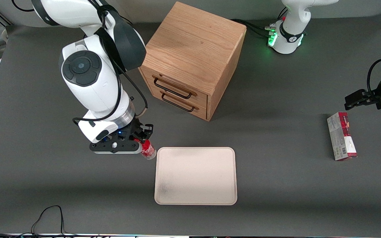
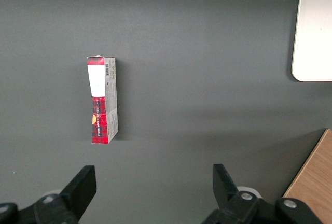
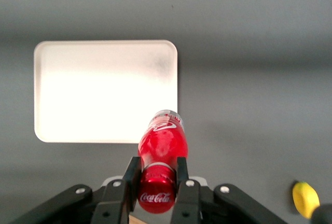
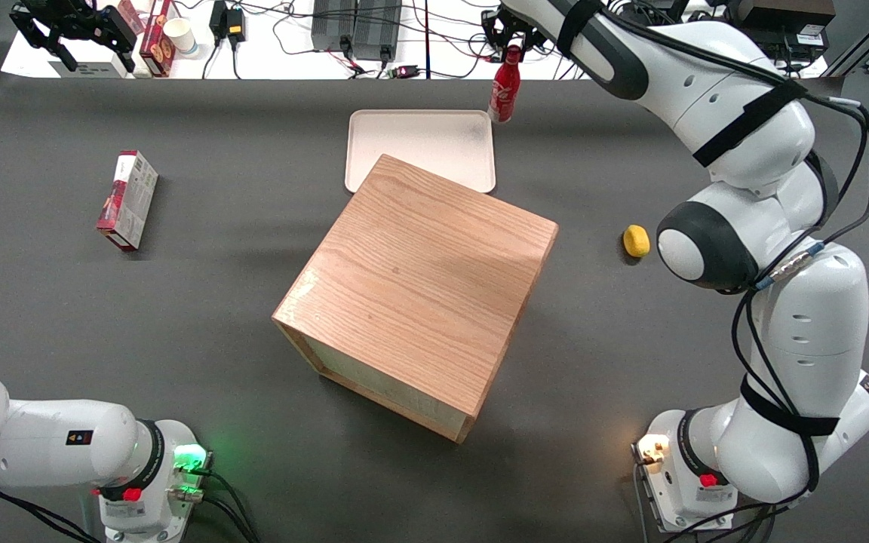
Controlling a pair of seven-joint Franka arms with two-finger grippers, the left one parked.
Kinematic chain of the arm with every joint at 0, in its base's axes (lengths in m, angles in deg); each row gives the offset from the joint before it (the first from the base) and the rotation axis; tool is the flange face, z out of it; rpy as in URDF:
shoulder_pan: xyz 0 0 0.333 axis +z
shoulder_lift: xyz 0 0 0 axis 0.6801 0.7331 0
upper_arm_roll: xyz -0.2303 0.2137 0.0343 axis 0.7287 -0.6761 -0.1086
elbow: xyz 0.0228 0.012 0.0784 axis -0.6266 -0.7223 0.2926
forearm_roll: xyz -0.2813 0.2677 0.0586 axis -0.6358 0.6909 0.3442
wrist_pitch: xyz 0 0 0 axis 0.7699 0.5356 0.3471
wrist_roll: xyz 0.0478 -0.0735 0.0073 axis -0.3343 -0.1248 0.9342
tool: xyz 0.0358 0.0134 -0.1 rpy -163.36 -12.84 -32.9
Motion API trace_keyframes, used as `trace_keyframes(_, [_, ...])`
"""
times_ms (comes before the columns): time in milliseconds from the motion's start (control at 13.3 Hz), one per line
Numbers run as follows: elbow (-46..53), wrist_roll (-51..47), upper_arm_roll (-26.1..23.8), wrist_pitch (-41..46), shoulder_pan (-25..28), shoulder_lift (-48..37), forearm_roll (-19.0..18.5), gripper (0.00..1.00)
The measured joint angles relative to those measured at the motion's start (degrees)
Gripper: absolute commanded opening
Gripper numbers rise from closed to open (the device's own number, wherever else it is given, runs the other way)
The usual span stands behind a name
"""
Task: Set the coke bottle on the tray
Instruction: 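Carry the held bottle over to the white tray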
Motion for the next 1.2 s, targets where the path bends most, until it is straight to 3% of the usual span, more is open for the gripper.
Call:
trace_keyframes(675, [0.02,0.08,-0.30,-14.24,-2.22,10.50,0.00,0.00])
trace_keyframes(975, [0.11,0.11,-5.92,-17.88,-5.29,13.93,0.00,0.00])
trace_keyframes(1200, [0.19,0.64,-6.27,-20.82,-6.12,16.15,-1.93,0.00])
